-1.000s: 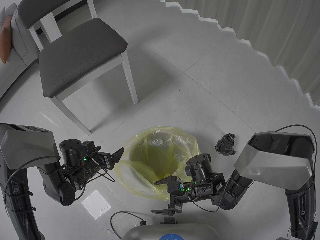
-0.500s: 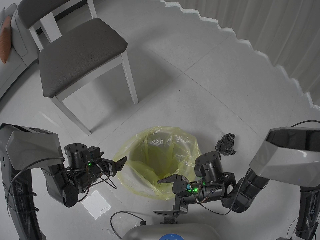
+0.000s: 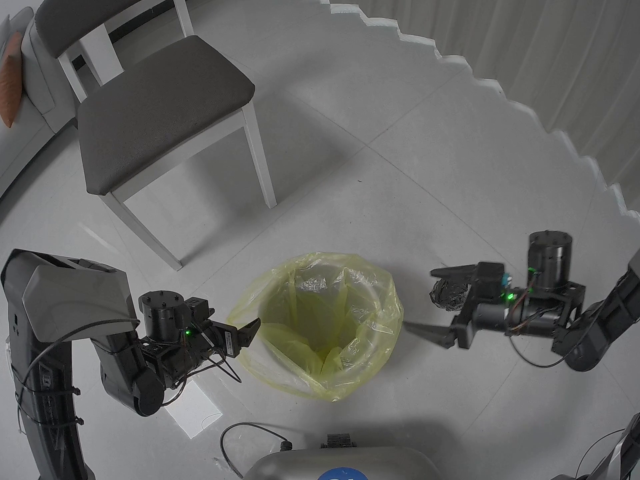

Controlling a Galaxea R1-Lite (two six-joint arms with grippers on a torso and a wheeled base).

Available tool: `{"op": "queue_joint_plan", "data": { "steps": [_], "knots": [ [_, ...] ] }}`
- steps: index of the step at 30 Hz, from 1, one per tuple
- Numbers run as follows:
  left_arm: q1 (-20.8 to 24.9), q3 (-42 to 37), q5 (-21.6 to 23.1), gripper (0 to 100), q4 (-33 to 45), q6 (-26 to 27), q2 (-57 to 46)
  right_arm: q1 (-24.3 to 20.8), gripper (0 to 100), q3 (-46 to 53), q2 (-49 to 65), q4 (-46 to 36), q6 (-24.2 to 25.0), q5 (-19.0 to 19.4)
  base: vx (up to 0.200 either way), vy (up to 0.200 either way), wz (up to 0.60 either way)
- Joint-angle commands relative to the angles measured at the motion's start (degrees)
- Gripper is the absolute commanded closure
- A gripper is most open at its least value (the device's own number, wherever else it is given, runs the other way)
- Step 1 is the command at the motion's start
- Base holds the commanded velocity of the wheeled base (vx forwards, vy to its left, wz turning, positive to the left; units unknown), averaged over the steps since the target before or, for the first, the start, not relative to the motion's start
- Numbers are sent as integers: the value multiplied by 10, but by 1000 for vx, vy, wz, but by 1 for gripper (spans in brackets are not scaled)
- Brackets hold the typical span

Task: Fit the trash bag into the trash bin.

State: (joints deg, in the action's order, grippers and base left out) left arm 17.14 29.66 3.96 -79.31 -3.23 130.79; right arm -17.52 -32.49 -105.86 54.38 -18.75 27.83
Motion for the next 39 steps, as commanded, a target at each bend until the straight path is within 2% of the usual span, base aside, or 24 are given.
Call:
{"op": "queue_joint_plan", "data": {
  "steps": [1,5,15,16,25,39],
  "knots": [
    [4,16,-1,0,0,0,26,110,0,22,44,1,41,0,0,0,0],
    [7,14,-2,0,-1,0,24,131,0,23,1,4,44,6,0,0,0],
    [4,8,-4,0,-2,-1,29,117,0,16,-32,16,45,6,0,0,0],
    [4,6,-4,100,-1,-1,29,117,0,16,-33,15,44,7,0,0,0],
    [-1,-31,-3,100,-9,-1,28,101,0,8,-56,16,42,7,0,0,0],
    [11,-66,-3,100,-106,0,73,85,0,-65,-122,12,57,7,0,0,0]
  ]
}}
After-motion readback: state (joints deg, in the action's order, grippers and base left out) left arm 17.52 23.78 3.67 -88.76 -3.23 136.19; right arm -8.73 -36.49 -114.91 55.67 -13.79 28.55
